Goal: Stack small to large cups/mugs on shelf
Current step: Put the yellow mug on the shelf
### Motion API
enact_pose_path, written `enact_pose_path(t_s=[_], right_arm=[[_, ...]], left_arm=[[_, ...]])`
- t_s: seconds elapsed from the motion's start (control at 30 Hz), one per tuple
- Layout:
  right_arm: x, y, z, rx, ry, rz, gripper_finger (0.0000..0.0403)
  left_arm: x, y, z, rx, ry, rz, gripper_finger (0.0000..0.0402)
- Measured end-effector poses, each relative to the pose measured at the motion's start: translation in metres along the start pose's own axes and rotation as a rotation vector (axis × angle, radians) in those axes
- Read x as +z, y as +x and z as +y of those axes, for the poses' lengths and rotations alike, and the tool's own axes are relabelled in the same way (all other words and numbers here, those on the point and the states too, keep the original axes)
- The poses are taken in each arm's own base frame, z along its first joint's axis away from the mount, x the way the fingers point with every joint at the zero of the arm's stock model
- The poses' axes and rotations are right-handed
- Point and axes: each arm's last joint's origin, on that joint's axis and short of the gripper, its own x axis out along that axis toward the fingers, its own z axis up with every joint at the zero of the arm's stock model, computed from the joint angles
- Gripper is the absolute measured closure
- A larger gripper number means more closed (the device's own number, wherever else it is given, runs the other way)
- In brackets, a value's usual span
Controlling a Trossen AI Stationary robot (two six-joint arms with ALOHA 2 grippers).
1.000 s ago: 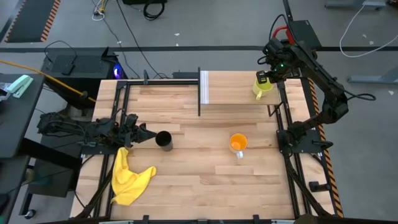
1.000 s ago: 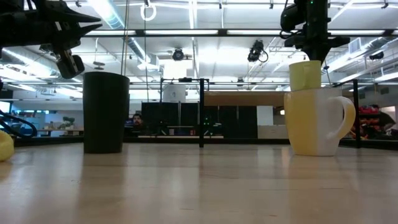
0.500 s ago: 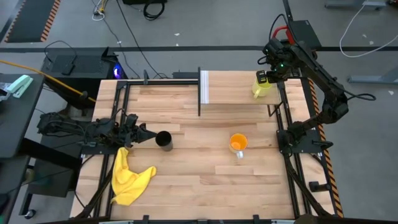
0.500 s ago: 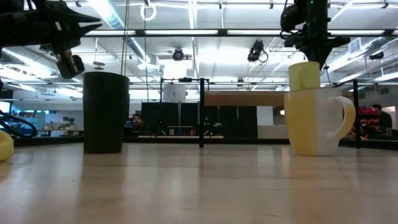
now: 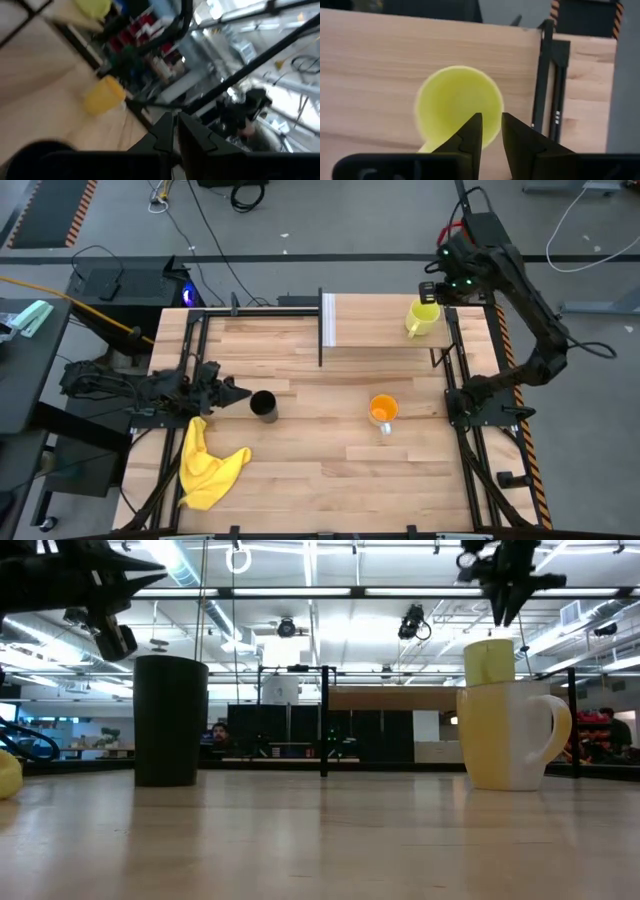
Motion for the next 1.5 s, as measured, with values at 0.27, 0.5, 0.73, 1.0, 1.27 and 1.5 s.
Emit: enact_pose_path(t_s=[0.27, 0.5, 0.73, 1.0, 1.27, 1.5], right_arm=[[-0.057, -0.055, -0.006, 0.233, 0.016, -0.101, 0.0325], [-0.097, -0.082, -0.01, 0.381, 0.066, -0.146, 0.0353], [-0.134, -0.062, 0.041, 0.314, -0.093, -0.14, 0.0397], [-0.138, -0.011, 0.106, 0.039, -0.236, -0.173, 0.0399], [-0.101, 0.026, 0.119, -0.155, -0.261, -0.162, 0.04], [-0.084, 0.034, 0.112, -0.194, -0.252, -0.132, 0.04]], left_arm=[[0.019, -0.001, -0.021, -0.1, 0.067, -0.187, 0.0371], [0.046, 0.014, -0.053, 0.012, 0.27, -0.175, 0.0386], [0.06, 0.037, -0.064, 0.182, 0.369, -0.065, 0.0382], [0.062, 0.057, -0.051, 0.252, 0.347, -0.002, 0.0385], [0.059, 0.064, -0.044, 0.237, 0.275, 0.071, 0.0383], [0.059, 0.064, -0.045, 0.233, 0.273, 0.067, 0.0377]])
